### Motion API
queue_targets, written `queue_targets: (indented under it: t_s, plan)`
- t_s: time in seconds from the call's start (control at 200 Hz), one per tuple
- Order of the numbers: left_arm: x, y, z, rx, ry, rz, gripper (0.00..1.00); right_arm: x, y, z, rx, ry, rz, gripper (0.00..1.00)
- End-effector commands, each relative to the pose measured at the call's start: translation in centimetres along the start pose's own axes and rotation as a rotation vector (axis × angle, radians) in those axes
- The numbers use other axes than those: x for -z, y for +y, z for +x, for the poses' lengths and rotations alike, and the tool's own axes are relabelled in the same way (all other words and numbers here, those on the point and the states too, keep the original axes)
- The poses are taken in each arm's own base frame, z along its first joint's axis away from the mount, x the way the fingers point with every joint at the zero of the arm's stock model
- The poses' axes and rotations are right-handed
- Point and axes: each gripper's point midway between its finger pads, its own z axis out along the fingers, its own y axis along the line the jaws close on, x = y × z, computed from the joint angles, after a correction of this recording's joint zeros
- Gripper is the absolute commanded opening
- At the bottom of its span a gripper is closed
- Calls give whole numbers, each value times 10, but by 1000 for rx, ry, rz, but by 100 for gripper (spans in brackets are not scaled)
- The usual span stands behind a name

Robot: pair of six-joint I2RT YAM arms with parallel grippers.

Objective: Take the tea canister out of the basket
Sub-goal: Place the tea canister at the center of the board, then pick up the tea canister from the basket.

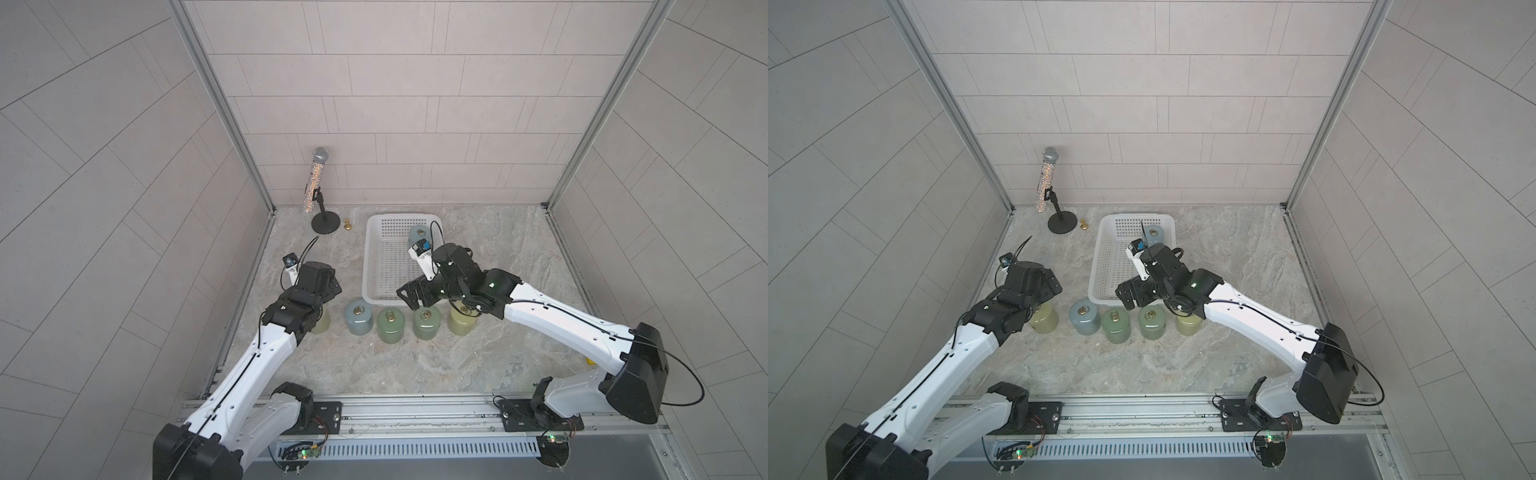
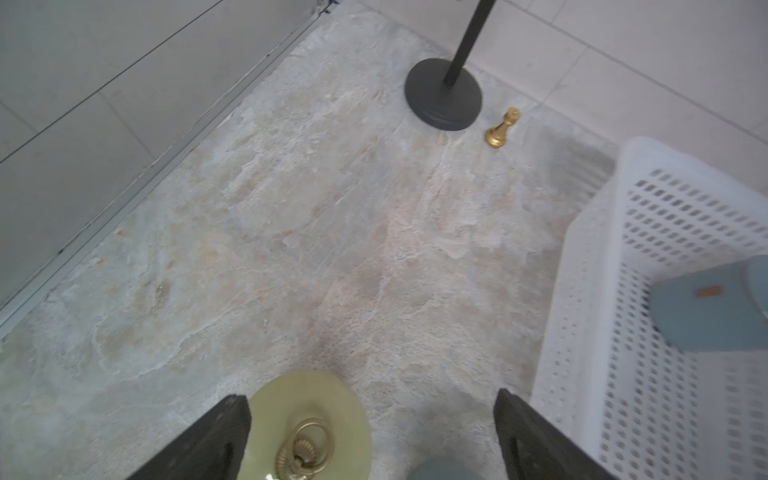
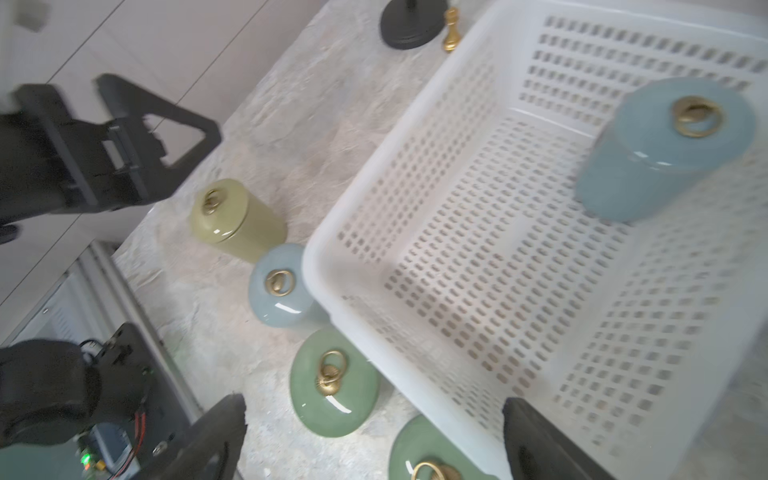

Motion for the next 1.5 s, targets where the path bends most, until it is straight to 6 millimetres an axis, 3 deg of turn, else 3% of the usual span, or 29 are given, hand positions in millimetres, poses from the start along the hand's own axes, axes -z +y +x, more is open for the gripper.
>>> queue_targets:
  t_s: [0.0,0.295,0.5,0.891,1.186,1.496]
  plan:
    - [14,-27,-3,-44,44,148,100,13,-29,-25,-61,-70,122,100]
    - [52,-87,-6,-107,119,498,100,-15,-94,-50,-152,-77,299,100]
    - [69,-109,2,-152,182,641,100,-47,-117,-64,-178,-71,344,100]
    - [87,-121,6,-164,235,736,100,-114,-157,-68,-213,-29,453,100]
    - [88,-122,5,-187,247,729,100,-146,-189,-67,-241,-5,506,100]
    - [87,-122,0,-184,235,714,100,-178,-205,-69,-252,16,513,100]
